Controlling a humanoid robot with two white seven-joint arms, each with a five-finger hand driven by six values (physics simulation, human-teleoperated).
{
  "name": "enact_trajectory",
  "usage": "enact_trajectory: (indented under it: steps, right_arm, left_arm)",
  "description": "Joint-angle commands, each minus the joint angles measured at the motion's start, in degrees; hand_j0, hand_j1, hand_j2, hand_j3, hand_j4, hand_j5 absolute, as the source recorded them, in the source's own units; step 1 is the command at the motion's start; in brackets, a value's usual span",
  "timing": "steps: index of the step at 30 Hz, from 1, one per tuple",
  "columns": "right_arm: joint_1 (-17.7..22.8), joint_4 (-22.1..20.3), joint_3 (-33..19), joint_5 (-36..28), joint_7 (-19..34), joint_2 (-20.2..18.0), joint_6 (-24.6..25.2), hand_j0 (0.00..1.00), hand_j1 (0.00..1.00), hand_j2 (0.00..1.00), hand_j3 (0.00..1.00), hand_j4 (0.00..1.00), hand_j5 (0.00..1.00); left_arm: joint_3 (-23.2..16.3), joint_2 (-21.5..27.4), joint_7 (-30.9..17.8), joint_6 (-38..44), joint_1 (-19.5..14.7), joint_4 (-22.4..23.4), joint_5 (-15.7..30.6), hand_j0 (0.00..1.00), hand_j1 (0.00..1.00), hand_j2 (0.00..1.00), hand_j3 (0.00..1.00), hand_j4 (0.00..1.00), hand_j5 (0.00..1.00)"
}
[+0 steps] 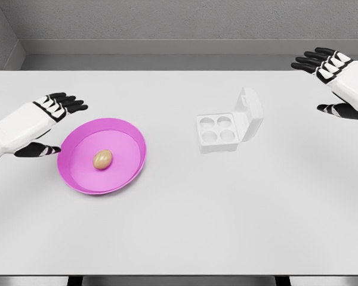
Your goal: Pack egg into the box and close the box lid
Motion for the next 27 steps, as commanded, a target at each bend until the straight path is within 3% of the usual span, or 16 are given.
enact_trajectory:
  steps: [1,7,9,14,17,19,21,23,27]
  right_arm:
    - [0.09,-0.2,-0.04,-0.39,-0.07,-0.28,-0.04,1.0,1.0,1.0,1.0,1.0,1.0]
    - [0.18,-0.47,0.04,-0.22,0.11,-0.28,-0.04,1.0,1.0,1.0,1.0,1.0,1.0]
    - [0.18,-0.47,0.22,-0.57,0.2,0.15,-0.04,1.0,1.0,1.0,1.0,1.0,1.0]
    - [-0.44,-0.73,0.04,-0.48,0.28,0.6,-0.04,1.0,1.0,1.0,1.0,1.0,1.0]
    - [-0.44,-0.55,0.22,-0.13,0.2,0.68,-0.04,1.0,1.0,1.0,1.0,1.0,1.0]
    - [-0.44,-0.12,0.31,0.22,0.37,0.95,-0.04,1.0,1.0,1.0,1.0,1.0,1.0]
    - [-0.62,0.76,0.22,0.48,4.85,1.56,-0.04,1.0,1.0,1.0,1.0,1.0,1.0]
    - [-0.7,1.82,0.13,0.57,5.56,3.41,-0.04,1.0,1.0,1.0,1.0,1.0,1.0]
    - [-2.29,5.16,0.48,1.19,5.73,6.4,-0.04,1.0,1.0,1.0,1.0,1.0,1.0]
  left_arm:
    - [-0.24,0.0,0.03,0.1,0.0,0.01,-0.08,1.0,1.0,1.0,1.0,1.0,1.0]
    - [-0.33,0.18,-0.59,0.1,0.09,0.1,0.28,1.0,1.0,1.0,1.0,1.0,1.0]
    - [-0.42,0.09,-3.04,0.1,0.0,0.19,0.54,1.0,1.0,1.0,1.0,1.0,1.0]
    - [-3.58,-0.09,-16.43,0.1,-6.06,-0.42,2.47,1.0,1.0,1.0,1.0,1.0,1.0]
    - [-12.81,0.0,-16.43,0.1,-11.25,-1.3,7.13,1.0,1.0,1.0,1.0,1.0,1.0]
    - [-13.86,-0.09,-16.43,0.1,-11.6,-4.11,9.06,1.0,1.0,1.0,1.0,1.0,1.0]
    - [-14.3,0.09,-16.43,0.1,-11.78,-5.52,12.4,1.0,1.0,1.0,1.0,1.0,1.0]
    - [-15.44,0.09,-16.43,0.1,-12.66,-5.52,12.49,1.0,1.0,1.0,1.0,1.0,1.0]
    - [-17.03,0.44,-16.43,13.91,-14.59,-5.52,12.23,1.0,1.0,1.0,1.0,1.0,1.0]
